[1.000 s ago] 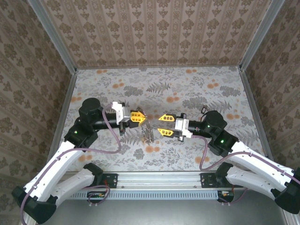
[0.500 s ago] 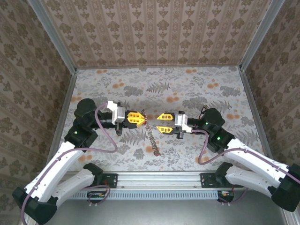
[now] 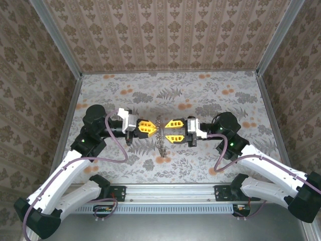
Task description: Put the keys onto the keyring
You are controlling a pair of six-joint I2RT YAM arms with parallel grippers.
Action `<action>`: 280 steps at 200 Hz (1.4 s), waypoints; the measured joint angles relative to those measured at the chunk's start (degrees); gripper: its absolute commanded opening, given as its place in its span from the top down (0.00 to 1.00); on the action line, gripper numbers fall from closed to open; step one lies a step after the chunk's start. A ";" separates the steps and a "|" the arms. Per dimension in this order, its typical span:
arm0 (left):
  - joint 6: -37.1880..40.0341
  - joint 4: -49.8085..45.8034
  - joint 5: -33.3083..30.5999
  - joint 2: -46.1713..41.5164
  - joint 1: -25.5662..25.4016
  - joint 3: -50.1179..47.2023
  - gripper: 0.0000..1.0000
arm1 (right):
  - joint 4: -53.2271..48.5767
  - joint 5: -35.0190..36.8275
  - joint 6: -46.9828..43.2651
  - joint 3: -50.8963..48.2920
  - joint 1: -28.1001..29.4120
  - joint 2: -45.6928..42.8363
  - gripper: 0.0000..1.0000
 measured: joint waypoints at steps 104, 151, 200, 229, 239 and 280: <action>0.42 -0.42 -0.02 -0.07 -0.37 0.00 1.00 | -3.85 1.84 4.87 2.67 -0.11 2.27 0.69; 0.42 -0.37 -0.04 -0.15 -0.59 0.00 1.00 | -3.87 1.79 5.97 2.67 -0.09 3.54 0.70; 0.42 -0.37 -0.04 -0.13 -0.74 0.00 1.00 | -3.87 1.66 6.16 2.71 -0.09 4.26 0.71; 0.42 0.04 -0.07 -0.07 -0.81 0.00 1.00 | -4.11 1.29 6.16 2.91 -0.09 4.46 0.75; 0.42 0.26 -0.09 0.11 -0.94 0.00 1.00 | -4.33 1.25 6.16 3.08 -0.09 4.50 0.75; 0.42 0.59 -0.13 1.03 -1.25 0.00 1.00 | -4.79 1.03 6.14 3.15 -0.09 4.50 0.79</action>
